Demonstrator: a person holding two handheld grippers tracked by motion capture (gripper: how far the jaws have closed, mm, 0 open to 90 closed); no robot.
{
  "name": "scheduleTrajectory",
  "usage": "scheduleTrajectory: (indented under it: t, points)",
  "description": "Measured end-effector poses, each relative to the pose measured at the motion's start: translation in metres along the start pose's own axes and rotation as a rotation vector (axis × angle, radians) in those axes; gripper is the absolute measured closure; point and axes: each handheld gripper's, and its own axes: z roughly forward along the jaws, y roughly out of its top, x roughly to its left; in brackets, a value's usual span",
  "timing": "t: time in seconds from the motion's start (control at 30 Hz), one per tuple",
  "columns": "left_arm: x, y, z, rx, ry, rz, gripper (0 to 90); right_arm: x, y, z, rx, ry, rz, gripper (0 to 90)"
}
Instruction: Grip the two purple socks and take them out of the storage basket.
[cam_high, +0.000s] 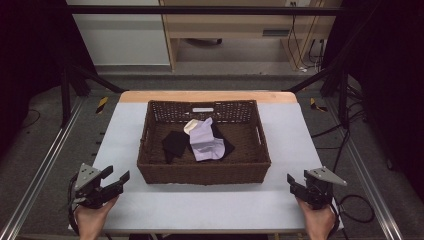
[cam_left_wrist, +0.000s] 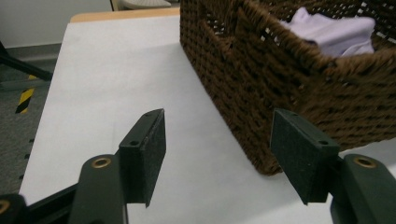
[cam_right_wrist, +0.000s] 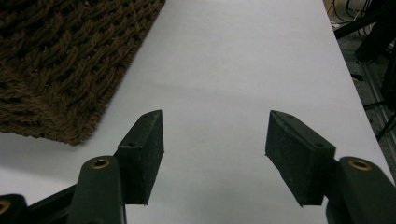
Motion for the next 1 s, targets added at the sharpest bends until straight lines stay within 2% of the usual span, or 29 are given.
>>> scheduleTrajectory:
  t: [0.23, 0.4, 0.63, 0.8, 0.87, 1.0]
  points:
    - [-0.003, 0.007, -0.005, -0.025, -0.012, -0.013, 33.9, -0.002, -0.001, 0.0, -0.012, 0.015, -0.005, 35.7]
    - [-0.006, 0.019, -0.012, -0.071, -0.033, -0.028, 33.5, 0.0, -0.001, -0.001, -0.02, 0.028, -0.009, 33.2]
    - [-0.013, 0.032, -0.021, -0.112, -0.05, -0.006, 34.2, -0.002, -0.002, -0.001, -0.036, 0.025, -0.012, 32.4]
    - [-0.015, 0.035, -0.022, -0.118, -0.066, -0.012, 34.0, -0.002, -0.002, 0.0, -0.023, 0.026, -0.01, 32.2]
    - [-0.018, 0.04, -0.021, -0.118, -0.066, 0.009, 33.8, 0.0, -0.002, -0.001, -0.027, 0.019, -0.012, 32.1]
    - [-0.021, 0.047, -0.018, -0.122, -0.075, 0.012, 33.2, 0.0, -0.001, 0.001, -0.023, 0.022, -0.018, 32.1]
